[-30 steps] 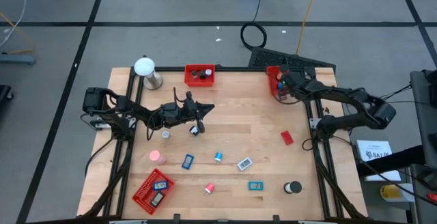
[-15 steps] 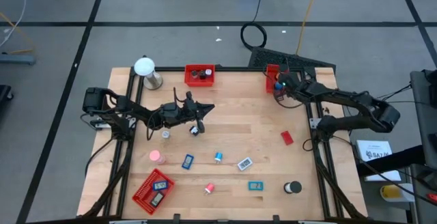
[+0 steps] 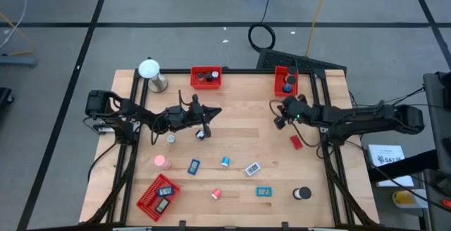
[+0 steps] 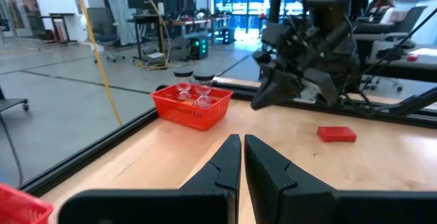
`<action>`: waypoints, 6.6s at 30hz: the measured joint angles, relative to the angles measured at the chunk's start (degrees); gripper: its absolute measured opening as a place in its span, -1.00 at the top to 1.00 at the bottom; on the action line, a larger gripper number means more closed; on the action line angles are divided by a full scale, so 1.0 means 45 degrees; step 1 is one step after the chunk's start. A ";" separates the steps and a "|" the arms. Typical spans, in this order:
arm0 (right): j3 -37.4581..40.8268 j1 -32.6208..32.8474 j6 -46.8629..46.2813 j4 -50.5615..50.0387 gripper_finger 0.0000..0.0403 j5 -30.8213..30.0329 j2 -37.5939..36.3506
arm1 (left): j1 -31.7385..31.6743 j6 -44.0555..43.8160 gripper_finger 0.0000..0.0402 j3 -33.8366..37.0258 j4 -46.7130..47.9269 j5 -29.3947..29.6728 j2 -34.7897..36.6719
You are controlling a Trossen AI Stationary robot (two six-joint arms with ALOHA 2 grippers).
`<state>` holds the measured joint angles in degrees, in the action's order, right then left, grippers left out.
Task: Pick & Place Office items
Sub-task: Put the dark blue timer into the bottom red basket, then put the green charger adapter into the top left red basket
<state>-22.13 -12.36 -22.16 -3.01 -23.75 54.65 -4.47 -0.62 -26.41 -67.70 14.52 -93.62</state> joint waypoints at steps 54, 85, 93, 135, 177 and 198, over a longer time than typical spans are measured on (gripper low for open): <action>0.1545 0.1012 0.3030 0.5370 1.00 0.1463 0.0006 | 0.1544 -1.3480 -0.34 -0.6960 2.8636 -0.2879 0.2777; 0.1549 0.1024 0.3279 0.6295 1.00 0.1730 0.0006 | 0.5989 -1.9238 -0.50 -0.6985 2.3483 -0.3151 -0.0754; 0.1549 0.1024 0.3280 0.6290 1.00 0.1703 0.0006 | 0.5989 -1.9323 -0.19 -0.6989 2.3353 -0.3117 -0.1393; 0.1545 0.1024 0.3367 0.6329 1.00 0.1687 0.0006 | 1.1687 -2.2662 0.30 -1.3002 2.9969 -0.3419 -0.1496; 0.1540 0.1023 0.3314 0.6713 1.00 0.1701 0.0006 | 1.2905 -2.4584 -0.10 -1.0015 2.7293 -0.5175 -0.1501; 0.1540 0.1020 0.3319 0.6713 1.00 0.1701 0.0005 | 1.2388 -2.3282 0.96 -1.0015 2.8996 -0.2708 -0.0708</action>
<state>-15.20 -7.77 -7.22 27.20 -16.10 54.67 51.27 -105.39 -71.48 62.78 2.33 -96.81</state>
